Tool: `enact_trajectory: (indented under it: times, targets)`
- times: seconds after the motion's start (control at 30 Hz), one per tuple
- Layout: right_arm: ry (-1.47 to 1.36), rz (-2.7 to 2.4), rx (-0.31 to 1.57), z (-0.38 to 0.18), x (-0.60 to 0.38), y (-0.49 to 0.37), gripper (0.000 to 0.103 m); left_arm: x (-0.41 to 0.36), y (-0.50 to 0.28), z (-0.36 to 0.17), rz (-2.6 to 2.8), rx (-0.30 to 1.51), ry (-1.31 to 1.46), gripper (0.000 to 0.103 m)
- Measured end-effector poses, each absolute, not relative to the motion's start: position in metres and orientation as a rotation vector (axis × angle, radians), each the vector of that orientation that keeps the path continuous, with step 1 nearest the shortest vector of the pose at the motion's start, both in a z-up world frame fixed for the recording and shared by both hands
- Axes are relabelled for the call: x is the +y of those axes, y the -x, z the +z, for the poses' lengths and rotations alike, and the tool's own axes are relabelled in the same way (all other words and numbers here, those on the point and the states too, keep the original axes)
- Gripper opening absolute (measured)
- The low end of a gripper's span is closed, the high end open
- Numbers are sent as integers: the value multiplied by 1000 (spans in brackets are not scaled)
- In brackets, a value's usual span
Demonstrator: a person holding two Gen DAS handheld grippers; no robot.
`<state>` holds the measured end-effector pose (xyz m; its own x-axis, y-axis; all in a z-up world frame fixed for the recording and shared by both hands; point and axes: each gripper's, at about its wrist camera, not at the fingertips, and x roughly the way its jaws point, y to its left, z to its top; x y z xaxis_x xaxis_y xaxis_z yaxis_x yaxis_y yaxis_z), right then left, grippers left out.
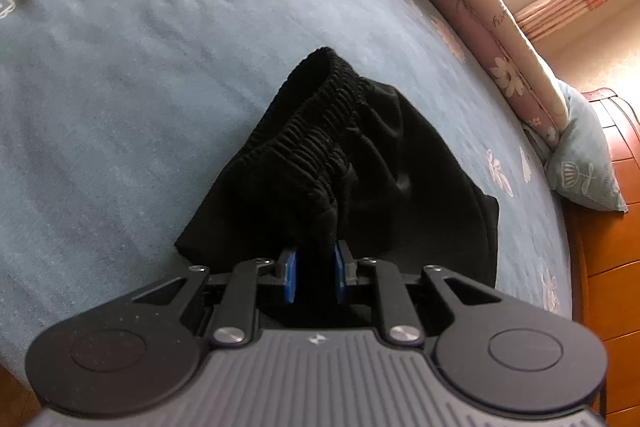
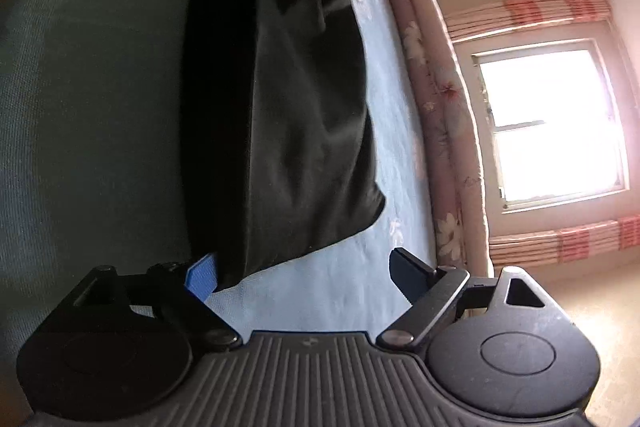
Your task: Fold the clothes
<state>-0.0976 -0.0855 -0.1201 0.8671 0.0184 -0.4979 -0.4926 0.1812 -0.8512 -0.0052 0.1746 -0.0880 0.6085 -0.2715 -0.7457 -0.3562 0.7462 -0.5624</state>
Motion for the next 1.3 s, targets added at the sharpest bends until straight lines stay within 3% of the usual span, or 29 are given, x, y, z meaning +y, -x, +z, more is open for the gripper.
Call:
enact_trajectory:
  times: [0.23, 0.4, 0.5, 0.57, 0.6, 0.7, 0.93, 1.03, 1.17, 1.3]
  targets:
    - [1314, 403, 553, -112, -97, 114, 94, 177, 8, -82, 63, 950, 752, 20]
    - [1246, 357, 595, -92, -105, 106, 93, 175, 16, -58, 64, 966, 664, 27]
    - [1142, 328, 584, -75, -98, 83, 80, 173, 20, -44, 63, 973, 610, 29]
    - [1054, 332, 584, -66, -89, 65, 64, 163, 10, -35, 10, 936, 551, 39]
    - [1009, 339, 589, -62, -85, 57, 62, 156, 4, -31, -24, 915, 521, 46]
    - [867, 367, 639, -59, -76, 35, 53, 132, -17, -32, -129, 864, 441, 47]
    - [718, 419, 790, -93, -82, 44, 53, 134, -24, -76, -81, 922, 363, 47]
    - [657, 409, 819, -91, -86, 34, 56, 141, -18, -64, -76, 901, 405, 46]
    - [621, 393, 864, -85, -90, 20, 70, 141, -25, -40, -87, 830, 385, 50]
    - [649, 377, 905, -72, -87, 7, 70, 136, -49, -34, -144, 790, 302, 50]
